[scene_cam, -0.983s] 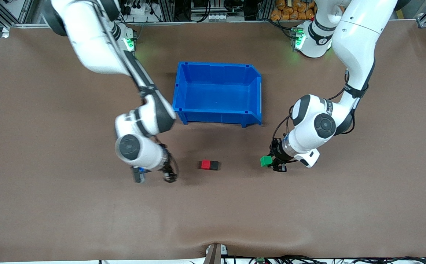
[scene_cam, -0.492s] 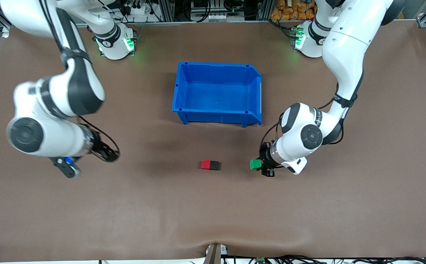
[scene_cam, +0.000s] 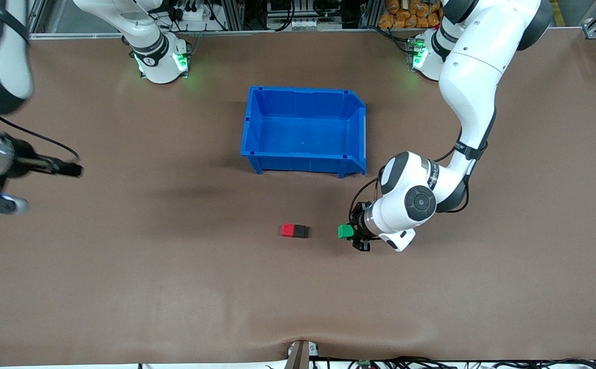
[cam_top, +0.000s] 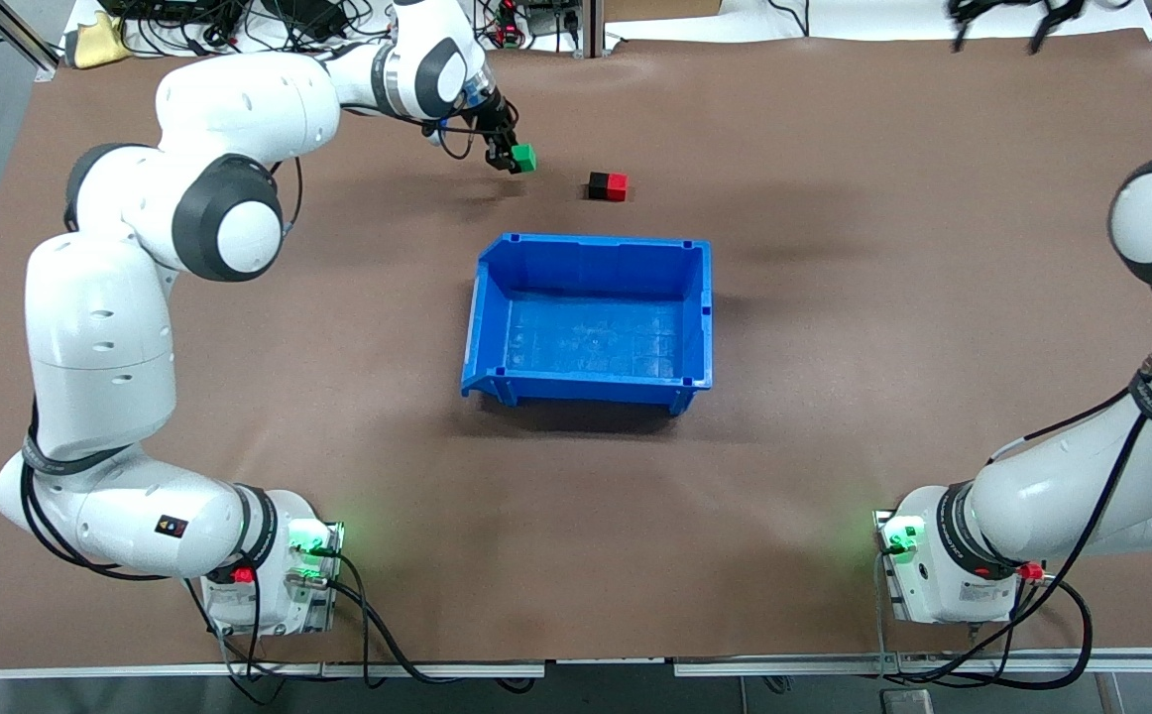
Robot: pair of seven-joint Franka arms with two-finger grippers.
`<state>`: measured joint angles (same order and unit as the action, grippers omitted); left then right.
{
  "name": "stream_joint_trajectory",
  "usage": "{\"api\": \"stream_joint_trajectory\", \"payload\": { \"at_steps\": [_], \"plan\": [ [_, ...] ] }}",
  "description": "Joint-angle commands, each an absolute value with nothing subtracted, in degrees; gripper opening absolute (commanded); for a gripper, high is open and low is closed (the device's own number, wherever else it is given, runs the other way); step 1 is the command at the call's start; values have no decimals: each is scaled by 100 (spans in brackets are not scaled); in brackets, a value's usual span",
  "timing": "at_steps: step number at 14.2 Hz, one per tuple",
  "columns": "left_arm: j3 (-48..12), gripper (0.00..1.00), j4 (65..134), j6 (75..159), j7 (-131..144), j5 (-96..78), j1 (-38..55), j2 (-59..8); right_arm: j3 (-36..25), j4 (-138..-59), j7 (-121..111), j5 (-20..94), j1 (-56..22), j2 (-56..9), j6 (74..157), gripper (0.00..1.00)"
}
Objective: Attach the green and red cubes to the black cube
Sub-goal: 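Release the red cube and withdraw the right gripper to rest, then lower the green cube with the left gripper against the black cube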
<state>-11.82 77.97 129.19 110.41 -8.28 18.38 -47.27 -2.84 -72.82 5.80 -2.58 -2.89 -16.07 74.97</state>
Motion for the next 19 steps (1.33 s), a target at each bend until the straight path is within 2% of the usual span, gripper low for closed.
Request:
{"api": "stream_joint_trajectory", "payload": {
  "at_steps": [1,2,5,6,8,11,12,14,19],
  "plan": [
    [-1003,0,6963,12753,11223,-853,2178,-5246,-158,-7864,-35,-405,-106,-776,7488,100],
    [-898,0,6839,12753,11241,-870,2267,-5351,-158,-8293,-44,-343,8,-434,7567,100],
    [-722,0,6645,12753,11241,-861,2539,-5545,-167,-9909,-158,-193,79,691,8566,100],
    [-616,0,6627,12753,11233,-870,2644,-5607,-158,-10097,-158,-202,53,860,8622,100],
    [-571,0,6461,12753,11241,-870,2751,-5747,-132,-10020,-106,-193,26,896,8560,100],
    [-467,0,6250,12762,11425,-870,2891,-5932,-114,-8513,-132,-237,9,476,8447,100],
    [-361,0,6240,12762,11443,-870,3048,-5985,-88,-8229,-114,-255,-17,388,8472,100],
    [-159,0,6240,12762,11496,-870,3242,-6029,-70,-8148,-88,-272,-53,273,8473,100],
    [-141,0,6205,12911,11742,-870,3322,-6091,-88,-8174,79,-193,-53,220,8438,100]
  ]
}}
